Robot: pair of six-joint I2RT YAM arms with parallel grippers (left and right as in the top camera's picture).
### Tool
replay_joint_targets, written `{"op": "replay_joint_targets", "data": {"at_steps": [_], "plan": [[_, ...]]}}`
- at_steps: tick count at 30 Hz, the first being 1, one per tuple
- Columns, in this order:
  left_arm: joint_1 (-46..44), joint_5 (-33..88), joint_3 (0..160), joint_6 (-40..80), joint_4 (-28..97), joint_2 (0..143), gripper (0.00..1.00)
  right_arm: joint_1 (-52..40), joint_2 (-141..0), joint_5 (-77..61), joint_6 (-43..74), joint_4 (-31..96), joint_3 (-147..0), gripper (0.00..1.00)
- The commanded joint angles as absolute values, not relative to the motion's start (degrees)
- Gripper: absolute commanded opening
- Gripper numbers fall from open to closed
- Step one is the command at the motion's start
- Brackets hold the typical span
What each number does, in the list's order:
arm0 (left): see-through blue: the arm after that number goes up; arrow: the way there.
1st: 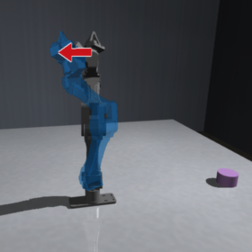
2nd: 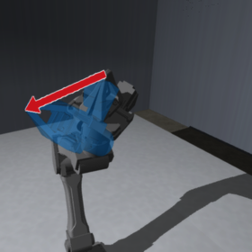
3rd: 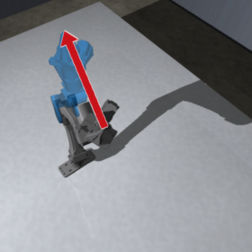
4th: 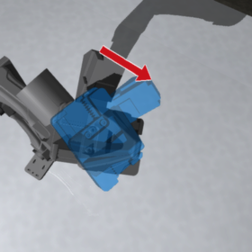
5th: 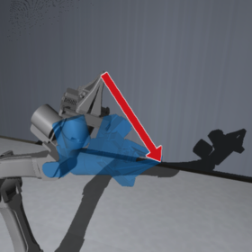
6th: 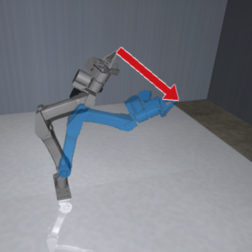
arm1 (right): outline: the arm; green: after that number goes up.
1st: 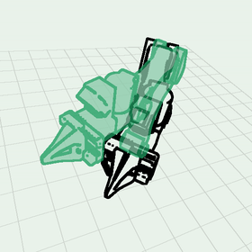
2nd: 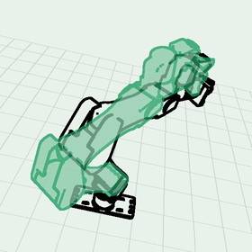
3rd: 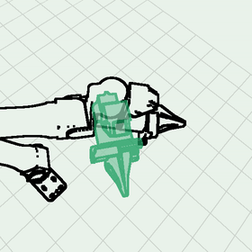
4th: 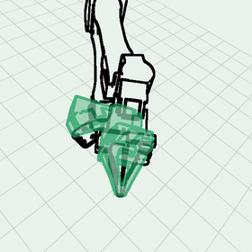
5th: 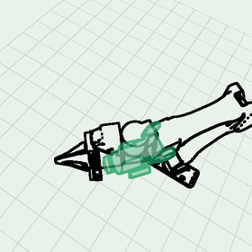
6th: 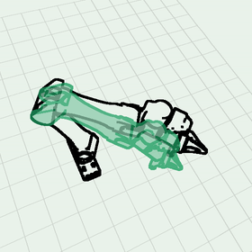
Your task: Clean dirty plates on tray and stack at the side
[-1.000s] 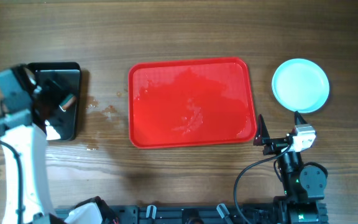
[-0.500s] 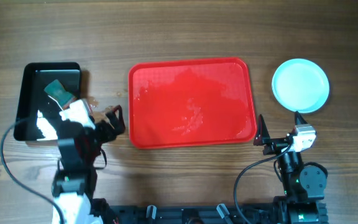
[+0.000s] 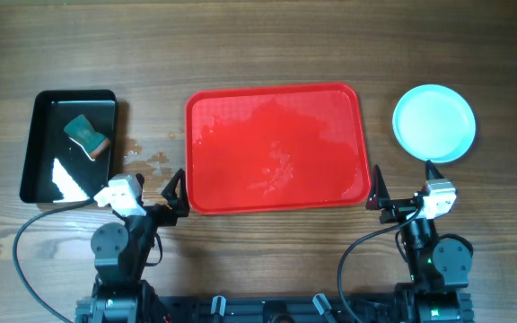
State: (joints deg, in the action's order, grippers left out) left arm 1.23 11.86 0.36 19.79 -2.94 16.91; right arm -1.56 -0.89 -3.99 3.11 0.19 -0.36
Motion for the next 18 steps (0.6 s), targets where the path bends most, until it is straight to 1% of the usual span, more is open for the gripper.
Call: {"op": "replay_joint_targets", "data": {"at_steps": [1, 7, 15, 18], "plan": [[0.43, 11.22, 0.36, 16.64, -2.94, 12.95, 1.00, -1.26, -0.21, -3.16, 2.57, -0.01, -0.30, 1.00], [0.43, 10.07, 0.36, 15.16, 3.73, 7.64, 1.00, -1.26, -0.21, -3.16, 2.57, -0.01, -0.32, 1.00], [0.43, 9.43, 0.36, 13.63, 3.77, 0.16, 1.00, -1.26, -0.21, -3.16, 2.55, -0.01, -0.30, 1.00], [0.47, 8.19, 0.36, 13.63, 3.99, 0.19, 1.00, -1.26, -0.21, -3.16, 2.59, -0.01, -0.30, 1.00]]}}
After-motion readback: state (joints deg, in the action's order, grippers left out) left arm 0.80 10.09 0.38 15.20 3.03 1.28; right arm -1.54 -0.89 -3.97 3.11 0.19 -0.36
